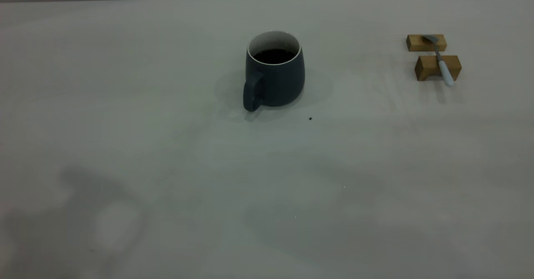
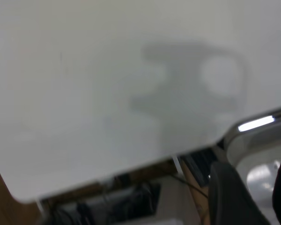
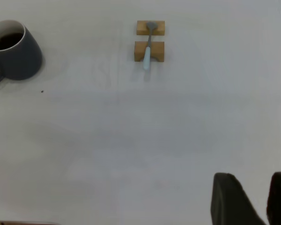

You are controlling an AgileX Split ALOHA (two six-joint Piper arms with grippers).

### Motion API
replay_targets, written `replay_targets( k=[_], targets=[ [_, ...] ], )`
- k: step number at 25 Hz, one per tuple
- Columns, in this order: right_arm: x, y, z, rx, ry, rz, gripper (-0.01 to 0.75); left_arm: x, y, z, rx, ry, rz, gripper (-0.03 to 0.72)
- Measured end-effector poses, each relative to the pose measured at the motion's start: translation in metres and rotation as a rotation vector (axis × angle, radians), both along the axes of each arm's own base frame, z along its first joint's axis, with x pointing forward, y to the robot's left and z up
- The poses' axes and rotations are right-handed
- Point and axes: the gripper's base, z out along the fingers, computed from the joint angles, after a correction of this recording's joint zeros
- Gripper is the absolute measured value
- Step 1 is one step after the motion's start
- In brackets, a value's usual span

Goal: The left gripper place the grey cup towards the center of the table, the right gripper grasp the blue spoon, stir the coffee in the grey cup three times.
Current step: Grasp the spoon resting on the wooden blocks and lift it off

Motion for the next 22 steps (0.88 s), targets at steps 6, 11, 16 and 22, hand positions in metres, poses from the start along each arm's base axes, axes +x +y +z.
replay_targets(
  k=[6,11,16,22],
  targets=[
    [0.000,0.000,0.000,0.000,0.000,0.000,0.238,-0.060,0.052,-0.029,-0.084,0.001,0.248,0.300],
    [0.000,0.000,0.000,0.000,0.000,0.000,0.238,-0.107,0.078,-0.044,-0.138,-0.103,0.310,0.300],
    [0.000,0.000,0.000,0.000,0.000,0.000,0.238,-0.138,0.086,-0.048,-0.189,-0.310,0.361,0.300],
    [0.000,0.000,0.000,0.000,0.000,0.000,0.238,-0.162,0.089,-0.045,-0.215,-0.485,0.410,0.300]
  ],
)
